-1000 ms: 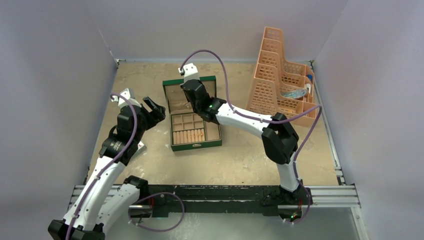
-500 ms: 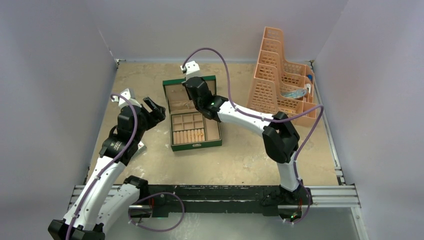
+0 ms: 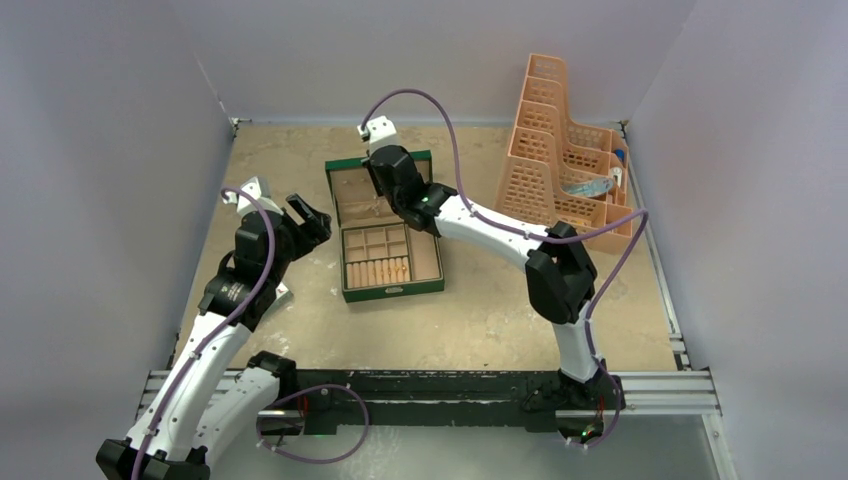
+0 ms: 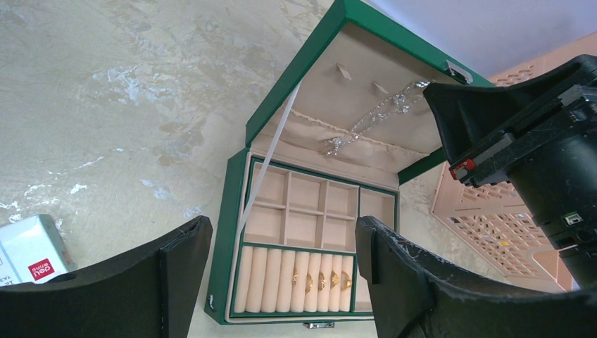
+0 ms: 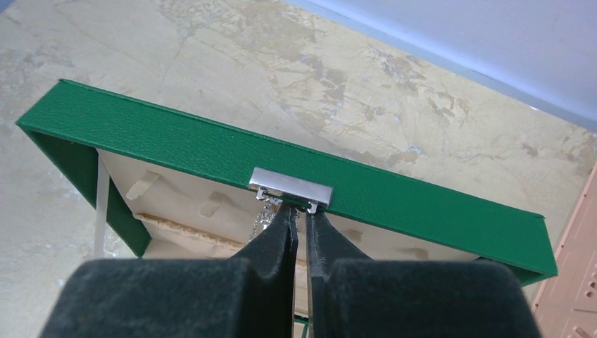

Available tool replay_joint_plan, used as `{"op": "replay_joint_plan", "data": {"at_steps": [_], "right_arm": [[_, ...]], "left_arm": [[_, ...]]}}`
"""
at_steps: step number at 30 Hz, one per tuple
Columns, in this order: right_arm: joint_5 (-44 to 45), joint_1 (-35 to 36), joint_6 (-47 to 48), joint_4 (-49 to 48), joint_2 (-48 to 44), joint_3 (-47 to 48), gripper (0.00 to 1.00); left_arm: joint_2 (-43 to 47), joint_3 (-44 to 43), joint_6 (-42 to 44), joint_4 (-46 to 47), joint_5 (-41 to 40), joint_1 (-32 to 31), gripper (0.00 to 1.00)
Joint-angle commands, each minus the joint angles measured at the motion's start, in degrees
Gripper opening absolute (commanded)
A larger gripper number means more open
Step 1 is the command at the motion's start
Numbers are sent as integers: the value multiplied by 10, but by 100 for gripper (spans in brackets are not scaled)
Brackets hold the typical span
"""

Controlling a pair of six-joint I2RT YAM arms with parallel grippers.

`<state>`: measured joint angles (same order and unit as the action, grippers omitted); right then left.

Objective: Organize the mixed jewelry

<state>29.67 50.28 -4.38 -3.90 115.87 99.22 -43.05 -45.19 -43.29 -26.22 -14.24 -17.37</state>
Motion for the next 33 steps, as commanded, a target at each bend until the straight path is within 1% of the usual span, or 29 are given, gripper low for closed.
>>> {"op": "replay_joint_plan", "data": {"at_steps": [1, 3, 6, 9, 15, 19, 23, 26, 28, 29, 31, 33], "right_arm": [[-8, -8, -9, -6, 1, 32, 6], [-8, -9, -12, -5, 1, 33, 7], [-7, -11, -18, 1, 3, 35, 15], [-9, -11, -27, 9, 0, 36, 19], [-26, -12, -58, 20, -26, 28, 27], [-35, -12, -95, 27, -52, 11, 34], [-52, -13, -157, 13, -110, -47, 40], [-53, -13, -210, -27, -167, -115, 51], [-38, -13, -254, -35, -193, -146, 55], [-31, -13, -279, -34, -203, -156, 55], [-15, -13, -367, -19, -218, -178, 55], [-11, -13, -441, -11, -218, -203, 53]], "left_arm": [[6, 0, 7, 15, 0, 0, 75], [6, 1, 7, 15, 0, 0, 75], [5, 0, 7, 15, 1, 0, 75], [6, 0, 7, 14, 0, 0, 75], [5, 0, 9, 19, 9, 0, 75], [3, -1, 18, 29, 24, 0, 75], [6, -10, 34, 33, 44, 0, 76], [8, -23, 55, 33, 63, 0, 77], [6, -32, 68, 32, 74, 0, 78], [4, -36, 75, 31, 81, 0, 78], [-1, -43, 89, 31, 98, 0, 78], [-10, -45, 100, 47, 125, 0, 79]]}}
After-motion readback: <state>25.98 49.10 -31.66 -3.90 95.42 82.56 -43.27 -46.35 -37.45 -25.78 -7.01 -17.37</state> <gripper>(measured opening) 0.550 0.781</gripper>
